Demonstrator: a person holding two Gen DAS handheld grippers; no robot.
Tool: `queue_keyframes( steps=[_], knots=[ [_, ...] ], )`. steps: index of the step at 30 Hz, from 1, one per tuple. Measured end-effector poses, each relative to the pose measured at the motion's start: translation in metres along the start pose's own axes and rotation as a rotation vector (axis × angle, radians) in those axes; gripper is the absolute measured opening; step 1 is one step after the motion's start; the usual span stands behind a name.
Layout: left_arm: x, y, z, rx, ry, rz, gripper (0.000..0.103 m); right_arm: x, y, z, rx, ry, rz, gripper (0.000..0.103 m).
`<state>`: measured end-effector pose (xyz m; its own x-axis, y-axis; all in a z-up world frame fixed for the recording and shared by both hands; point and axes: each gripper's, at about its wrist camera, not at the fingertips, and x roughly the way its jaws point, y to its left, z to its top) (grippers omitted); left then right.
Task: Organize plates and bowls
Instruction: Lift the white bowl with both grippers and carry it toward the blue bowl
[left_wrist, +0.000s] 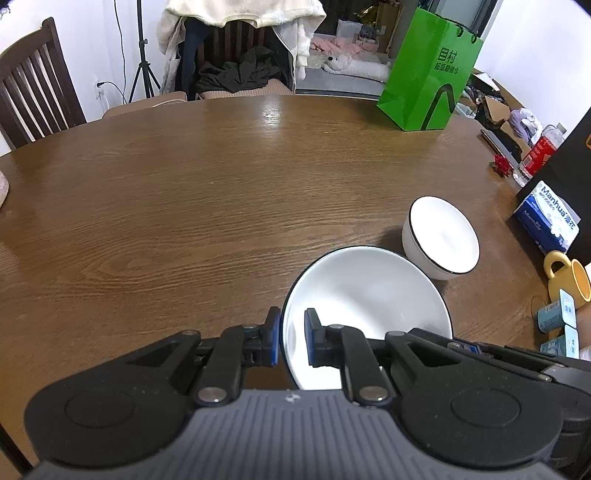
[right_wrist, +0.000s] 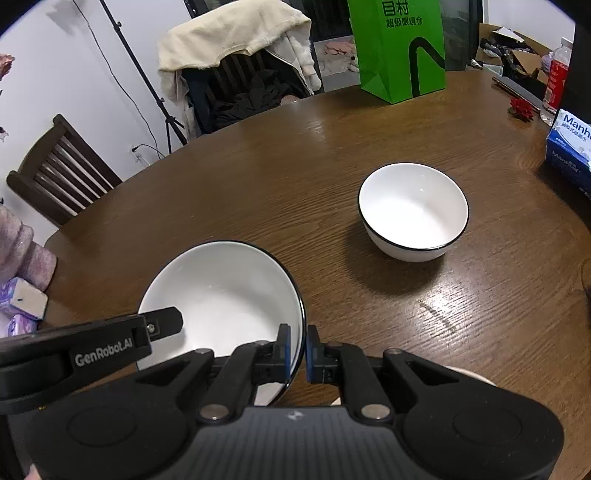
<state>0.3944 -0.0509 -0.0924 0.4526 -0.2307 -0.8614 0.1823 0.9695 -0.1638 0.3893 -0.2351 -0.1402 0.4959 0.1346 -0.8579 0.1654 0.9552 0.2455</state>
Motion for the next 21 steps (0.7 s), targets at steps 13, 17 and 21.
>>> queue_keyframes(
  steps=[13, 17, 21],
  knots=[
    [-0.034, 0.008, -0.024, -0.004, -0.017, -0.005, 0.014, -0.032, 0.012, -0.023, -0.014, -0.022, 0.003, 0.008],
    [-0.044, 0.010, -0.032, -0.006, -0.022, -0.008, 0.014, -0.041, 0.016, -0.032, -0.017, -0.025, 0.003, 0.008],
    [-0.054, 0.014, -0.040, -0.011, -0.025, -0.010, 0.014, -0.049, 0.021, -0.039, -0.022, -0.032, 0.002, 0.008]
  ],
)
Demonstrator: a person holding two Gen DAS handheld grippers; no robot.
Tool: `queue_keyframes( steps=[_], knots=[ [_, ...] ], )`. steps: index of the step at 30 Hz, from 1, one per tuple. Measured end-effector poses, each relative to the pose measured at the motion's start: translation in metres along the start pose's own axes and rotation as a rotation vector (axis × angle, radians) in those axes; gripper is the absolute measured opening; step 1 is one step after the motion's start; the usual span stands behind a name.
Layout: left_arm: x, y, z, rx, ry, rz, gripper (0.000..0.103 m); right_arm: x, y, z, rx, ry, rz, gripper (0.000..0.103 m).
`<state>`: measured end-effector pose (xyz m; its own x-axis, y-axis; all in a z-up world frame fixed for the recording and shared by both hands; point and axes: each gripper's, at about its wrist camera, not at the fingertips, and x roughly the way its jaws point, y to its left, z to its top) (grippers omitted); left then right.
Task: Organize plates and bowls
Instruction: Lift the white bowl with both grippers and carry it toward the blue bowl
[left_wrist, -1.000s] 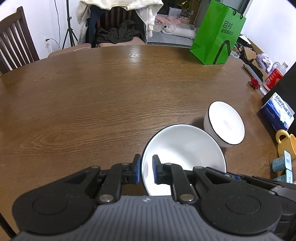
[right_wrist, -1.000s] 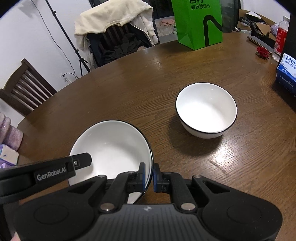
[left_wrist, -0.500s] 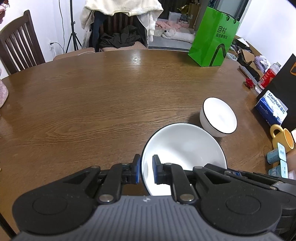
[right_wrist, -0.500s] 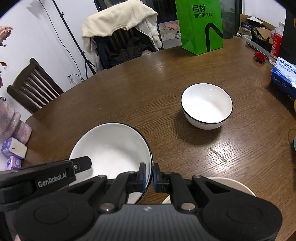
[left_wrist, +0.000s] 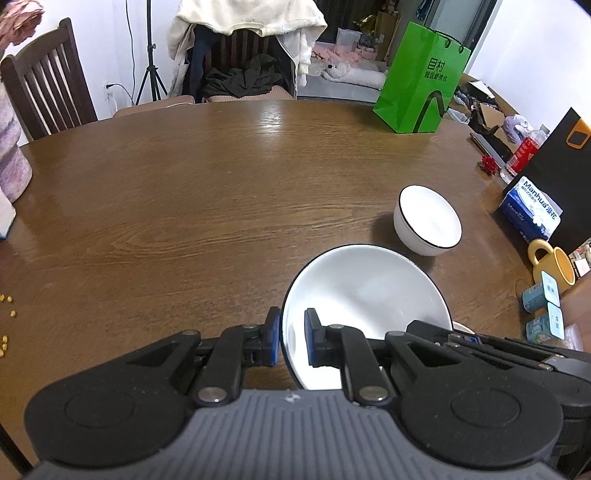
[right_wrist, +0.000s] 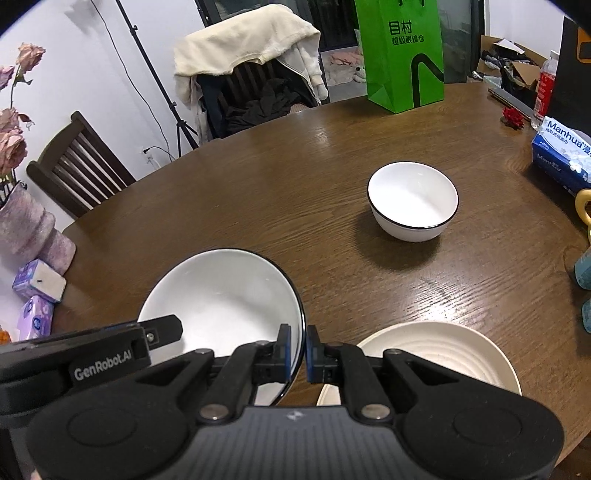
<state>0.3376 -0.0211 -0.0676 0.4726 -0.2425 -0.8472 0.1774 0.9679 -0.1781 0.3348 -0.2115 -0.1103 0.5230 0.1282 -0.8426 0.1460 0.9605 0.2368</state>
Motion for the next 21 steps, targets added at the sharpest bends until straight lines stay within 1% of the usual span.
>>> queue_keyframes(
  steps=[12, 21],
  knots=[
    [-0.028, 0.014, -0.019, 0.008, -0.020, -0.004, 0.014, -0.026, 0.017, -0.024, -0.016, -0.017, 0.010, 0.008],
    [-0.040, 0.026, -0.031, 0.011, -0.026, -0.010, 0.014, -0.037, 0.030, -0.041, -0.020, -0.022, 0.013, 0.008]
  ],
)
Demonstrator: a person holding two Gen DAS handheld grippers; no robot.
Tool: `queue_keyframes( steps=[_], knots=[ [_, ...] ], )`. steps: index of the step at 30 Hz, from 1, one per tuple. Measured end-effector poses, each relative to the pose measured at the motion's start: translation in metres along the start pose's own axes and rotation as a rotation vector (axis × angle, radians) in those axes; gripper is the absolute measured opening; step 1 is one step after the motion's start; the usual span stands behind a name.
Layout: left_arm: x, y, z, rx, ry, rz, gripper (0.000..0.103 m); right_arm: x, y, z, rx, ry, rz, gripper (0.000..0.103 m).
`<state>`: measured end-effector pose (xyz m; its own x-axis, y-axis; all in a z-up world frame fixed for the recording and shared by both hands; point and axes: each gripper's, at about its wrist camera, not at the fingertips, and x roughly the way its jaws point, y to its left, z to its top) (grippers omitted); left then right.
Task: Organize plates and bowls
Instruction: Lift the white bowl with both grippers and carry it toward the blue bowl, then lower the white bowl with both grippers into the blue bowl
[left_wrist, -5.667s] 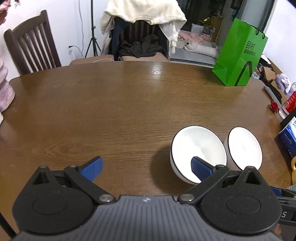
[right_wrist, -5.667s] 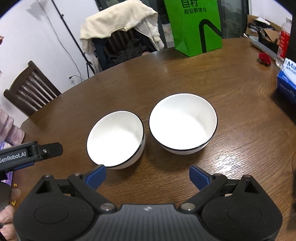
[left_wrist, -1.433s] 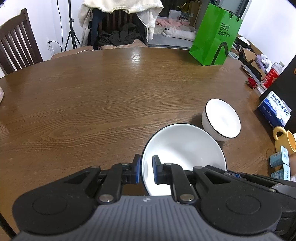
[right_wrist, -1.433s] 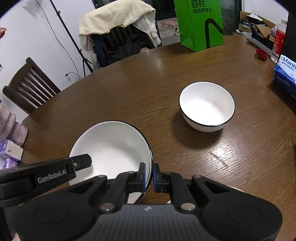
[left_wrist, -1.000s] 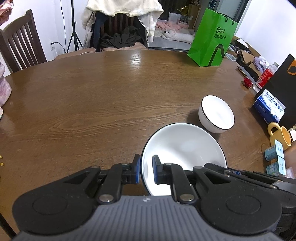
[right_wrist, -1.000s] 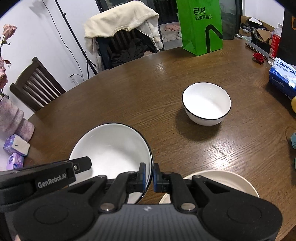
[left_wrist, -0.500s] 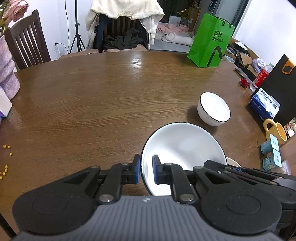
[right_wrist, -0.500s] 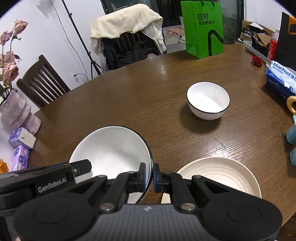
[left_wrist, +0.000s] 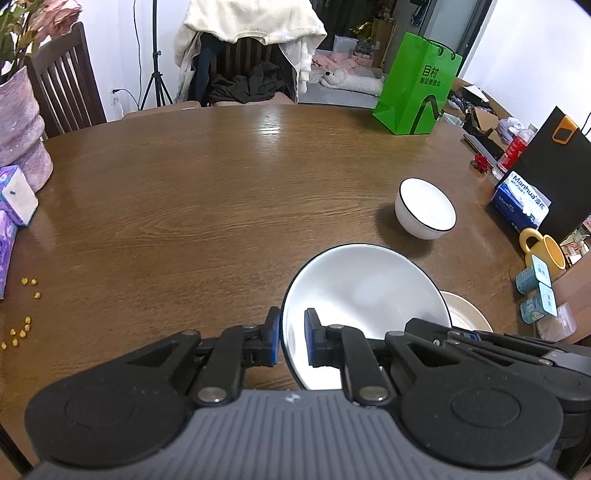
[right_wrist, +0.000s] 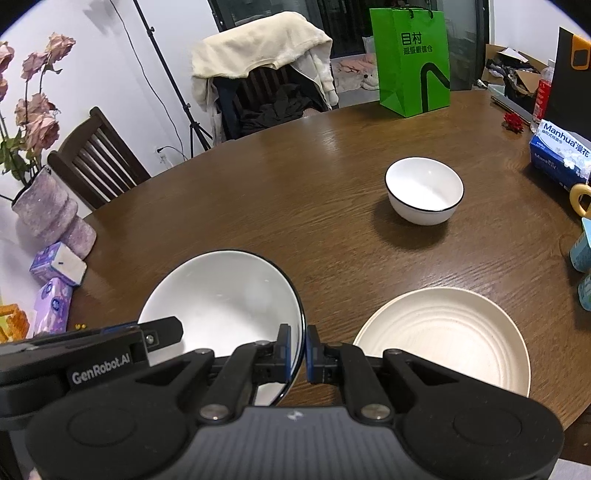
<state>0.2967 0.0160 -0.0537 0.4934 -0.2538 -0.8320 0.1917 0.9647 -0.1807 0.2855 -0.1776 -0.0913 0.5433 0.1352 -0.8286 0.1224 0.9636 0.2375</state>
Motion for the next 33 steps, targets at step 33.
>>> queue_keyframes(
  steps=[33],
  knots=[
    [-0.049, 0.078, -0.051, -0.116, -0.032, 0.071, 0.013, -0.012, 0.082, -0.045, -0.140, 0.037, 0.074, 0.008]
  ],
)
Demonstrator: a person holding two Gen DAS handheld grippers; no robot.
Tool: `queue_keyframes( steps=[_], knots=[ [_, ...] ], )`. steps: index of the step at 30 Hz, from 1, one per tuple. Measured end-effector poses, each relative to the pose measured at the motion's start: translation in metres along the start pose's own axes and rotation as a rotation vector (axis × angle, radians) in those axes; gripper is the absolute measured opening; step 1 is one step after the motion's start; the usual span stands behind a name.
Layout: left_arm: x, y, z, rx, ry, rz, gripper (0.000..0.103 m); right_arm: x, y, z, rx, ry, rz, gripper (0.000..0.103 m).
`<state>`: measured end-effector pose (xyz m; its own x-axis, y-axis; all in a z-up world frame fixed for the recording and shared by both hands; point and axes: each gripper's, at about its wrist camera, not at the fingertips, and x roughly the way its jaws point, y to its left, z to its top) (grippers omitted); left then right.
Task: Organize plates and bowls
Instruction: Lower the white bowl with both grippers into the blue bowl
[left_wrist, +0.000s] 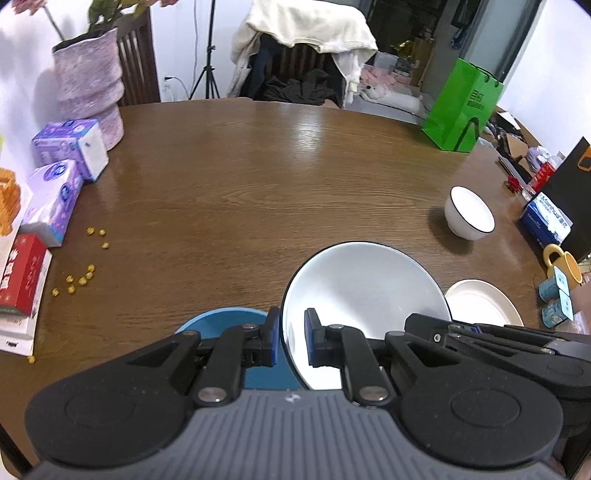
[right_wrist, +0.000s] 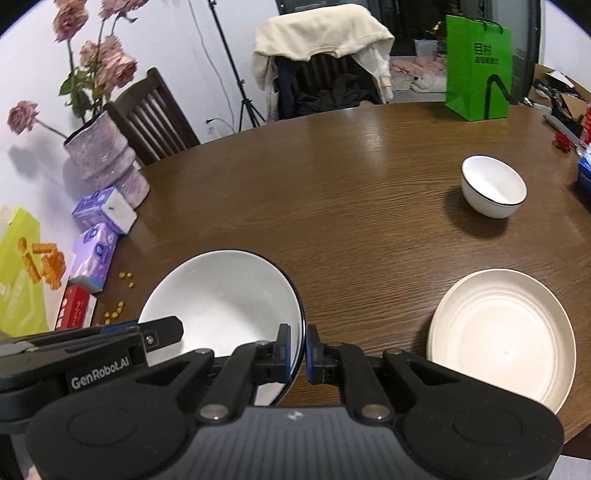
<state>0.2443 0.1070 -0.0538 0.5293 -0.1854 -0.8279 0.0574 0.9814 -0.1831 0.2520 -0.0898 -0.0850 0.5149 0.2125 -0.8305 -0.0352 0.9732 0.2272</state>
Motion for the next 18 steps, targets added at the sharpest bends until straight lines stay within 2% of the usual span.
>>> queue_keyframes(
  steps=[18],
  knots=[
    [-0.005, 0.045, -0.028, -0.100, 0.014, 0.049, 0.013, 0.015, 0.046, -0.018, -0.104, 0.065, 0.040, 0.008]
  ],
)
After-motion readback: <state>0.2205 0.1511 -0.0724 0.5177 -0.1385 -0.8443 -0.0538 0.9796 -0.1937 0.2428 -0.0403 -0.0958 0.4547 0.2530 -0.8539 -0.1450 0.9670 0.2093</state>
